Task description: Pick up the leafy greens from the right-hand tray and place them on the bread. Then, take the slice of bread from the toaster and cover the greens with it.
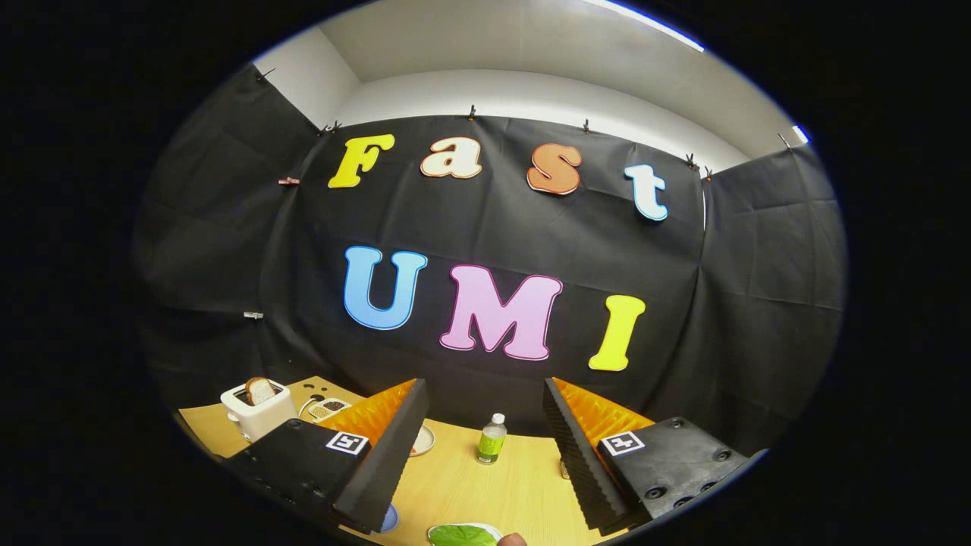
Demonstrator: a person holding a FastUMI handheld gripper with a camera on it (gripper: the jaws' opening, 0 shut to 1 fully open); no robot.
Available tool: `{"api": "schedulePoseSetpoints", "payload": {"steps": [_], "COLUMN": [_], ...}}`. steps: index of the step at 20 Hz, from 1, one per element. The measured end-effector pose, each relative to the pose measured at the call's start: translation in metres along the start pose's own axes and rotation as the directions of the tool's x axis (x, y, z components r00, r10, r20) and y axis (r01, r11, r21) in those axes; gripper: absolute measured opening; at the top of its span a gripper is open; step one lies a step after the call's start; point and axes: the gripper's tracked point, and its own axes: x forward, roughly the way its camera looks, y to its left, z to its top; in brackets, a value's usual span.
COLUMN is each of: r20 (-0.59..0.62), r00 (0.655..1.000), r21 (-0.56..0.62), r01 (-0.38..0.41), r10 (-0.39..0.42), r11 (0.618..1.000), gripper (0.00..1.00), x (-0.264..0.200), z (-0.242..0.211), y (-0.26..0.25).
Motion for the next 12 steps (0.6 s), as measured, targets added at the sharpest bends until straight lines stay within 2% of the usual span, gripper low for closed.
{"api": "schedulePoseSetpoints", "payload": {"steps": [6,9,12], "r20": [-0.06,-0.152,-0.261], "r00": [0.997,0.984,0.956], "r21": [0.016,0.011,0.014], "r01": [-0.051,-0.09,-0.138], "r10": [0.052,0.091,0.137], "r11": [0.999,0.996,0.99], "gripper": [0.95,0.94,0.93], "x": [-0.002,-0.006,-0.012], "z": [-0.024,-0.059,-0.105], "y": [0.007,0.007,0.011]}}
